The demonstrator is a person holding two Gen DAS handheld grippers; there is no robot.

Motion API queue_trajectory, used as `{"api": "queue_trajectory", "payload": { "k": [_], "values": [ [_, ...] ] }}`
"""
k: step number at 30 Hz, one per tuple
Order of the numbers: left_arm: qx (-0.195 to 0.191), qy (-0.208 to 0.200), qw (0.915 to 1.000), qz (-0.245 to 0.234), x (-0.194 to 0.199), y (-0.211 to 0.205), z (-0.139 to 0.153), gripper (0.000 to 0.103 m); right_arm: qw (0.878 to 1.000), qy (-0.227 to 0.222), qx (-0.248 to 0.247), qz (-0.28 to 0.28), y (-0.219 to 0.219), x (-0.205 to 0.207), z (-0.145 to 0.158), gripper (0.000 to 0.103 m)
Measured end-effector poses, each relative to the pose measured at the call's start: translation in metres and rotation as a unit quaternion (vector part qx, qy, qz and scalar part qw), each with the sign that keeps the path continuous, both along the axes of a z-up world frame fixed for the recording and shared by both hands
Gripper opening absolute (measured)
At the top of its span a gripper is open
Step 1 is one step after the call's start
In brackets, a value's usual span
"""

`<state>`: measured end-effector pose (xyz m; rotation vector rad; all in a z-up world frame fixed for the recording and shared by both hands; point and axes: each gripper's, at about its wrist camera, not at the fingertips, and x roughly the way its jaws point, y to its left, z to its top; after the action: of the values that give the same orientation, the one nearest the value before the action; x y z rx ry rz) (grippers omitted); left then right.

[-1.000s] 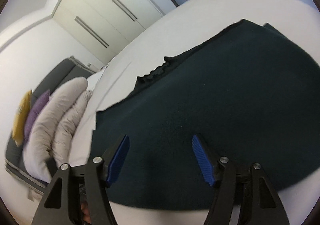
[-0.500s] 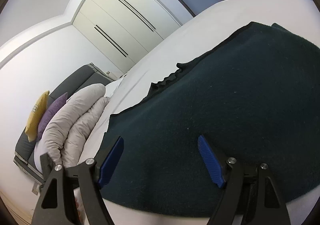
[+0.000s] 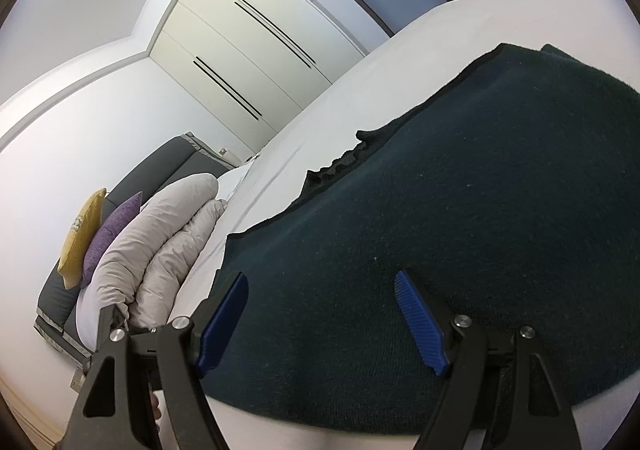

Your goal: Fold small clothes

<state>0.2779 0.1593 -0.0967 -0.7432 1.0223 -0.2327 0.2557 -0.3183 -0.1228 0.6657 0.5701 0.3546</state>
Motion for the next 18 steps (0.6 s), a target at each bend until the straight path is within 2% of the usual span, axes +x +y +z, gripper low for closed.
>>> {"api": "queue_trajectory", "payload": {
  "k": [3, 9, 10, 11, 13, 18],
  "values": [
    [0.021, -0.005, 0.9993, -0.031, 0.018, -0.007, 0.002, 0.102, 1.000, 0.000, 0.000, 0.000, 0.000, 0.000, 0.000, 0.079],
    [0.027, -0.016, 0.9989, -0.036, 0.031, -0.014, 0.004, 0.099, 1.000, 0.000, 0.002, 0.000, -0.001, 0.000, 0.000, 0.078],
    [0.025, -0.018, 0.9988, -0.037, 0.030, -0.014, 0.004, 0.092, 1.000, -0.001, 0.003, 0.000, -0.001, 0.000, 0.000, 0.078],
    [0.019, -0.019, 0.9990, -0.036, 0.028, -0.012, 0.005, 0.079, 1.000, -0.001, 0.003, 0.000, -0.001, 0.000, 0.000, 0.078],
    [-0.008, -0.016, 0.9993, -0.032, 0.029, -0.007, 0.002, 0.063, 1.000, -0.001, 0.003, 0.000, -0.001, 0.001, 0.000, 0.078],
    [-0.072, -0.006, 0.9972, -0.020, 0.033, 0.004, -0.007, 0.046, 1.000, -0.001, 0.003, 0.000, -0.001, 0.001, 0.000, 0.078]
  ]
}}
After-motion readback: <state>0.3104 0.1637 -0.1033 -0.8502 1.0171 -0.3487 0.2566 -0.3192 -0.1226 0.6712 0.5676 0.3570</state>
